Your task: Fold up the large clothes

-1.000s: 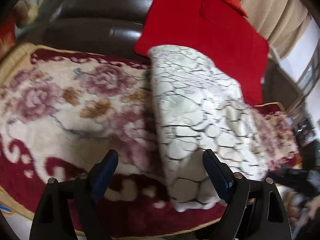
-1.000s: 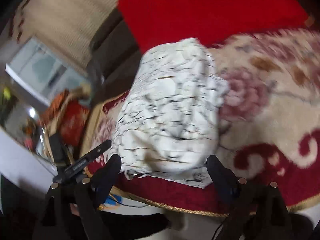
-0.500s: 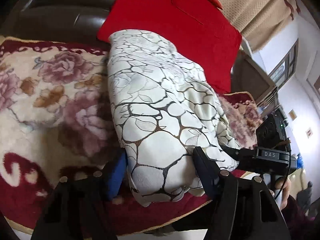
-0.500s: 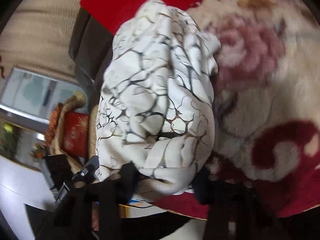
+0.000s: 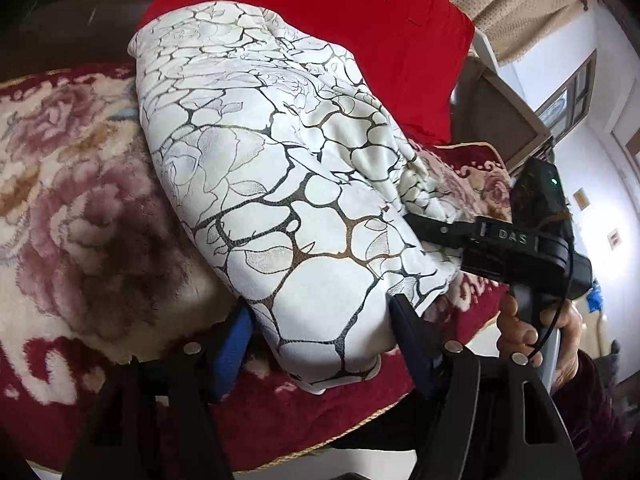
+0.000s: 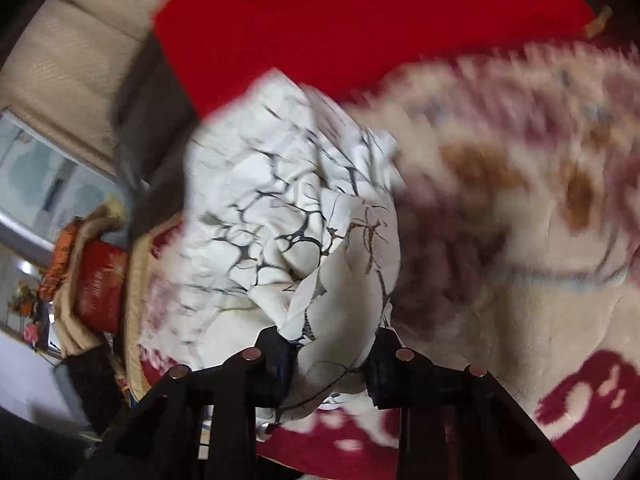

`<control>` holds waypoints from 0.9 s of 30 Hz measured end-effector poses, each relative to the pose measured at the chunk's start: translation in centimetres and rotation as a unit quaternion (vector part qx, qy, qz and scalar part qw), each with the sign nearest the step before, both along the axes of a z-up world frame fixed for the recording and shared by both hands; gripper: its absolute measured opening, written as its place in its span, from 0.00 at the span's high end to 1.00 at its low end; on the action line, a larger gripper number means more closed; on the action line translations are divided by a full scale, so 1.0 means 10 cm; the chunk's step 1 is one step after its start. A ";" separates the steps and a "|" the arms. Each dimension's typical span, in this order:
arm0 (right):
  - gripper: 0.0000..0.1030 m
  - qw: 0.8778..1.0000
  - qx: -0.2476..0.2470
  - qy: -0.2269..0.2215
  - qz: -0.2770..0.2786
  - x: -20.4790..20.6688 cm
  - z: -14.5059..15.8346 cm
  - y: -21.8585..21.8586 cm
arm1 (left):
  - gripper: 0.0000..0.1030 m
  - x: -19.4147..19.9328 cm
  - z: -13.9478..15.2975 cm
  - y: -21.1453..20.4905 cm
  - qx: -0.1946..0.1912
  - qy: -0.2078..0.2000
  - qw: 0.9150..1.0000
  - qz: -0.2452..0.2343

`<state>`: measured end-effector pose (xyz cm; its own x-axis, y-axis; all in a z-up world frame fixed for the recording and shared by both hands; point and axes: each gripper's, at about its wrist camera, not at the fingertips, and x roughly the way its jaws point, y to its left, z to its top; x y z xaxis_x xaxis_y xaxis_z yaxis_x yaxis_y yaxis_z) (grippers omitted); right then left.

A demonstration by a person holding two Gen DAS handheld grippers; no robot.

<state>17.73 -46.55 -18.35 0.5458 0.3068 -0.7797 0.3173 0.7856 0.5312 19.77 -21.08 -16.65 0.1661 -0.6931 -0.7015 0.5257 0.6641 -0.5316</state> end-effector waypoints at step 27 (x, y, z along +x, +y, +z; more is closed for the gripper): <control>0.46 0.982 -0.159 -0.100 0.030 -0.34 0.98 0.43 | 0.24 -0.28 0.57 0.33 0.177 -0.184 0.954 0.154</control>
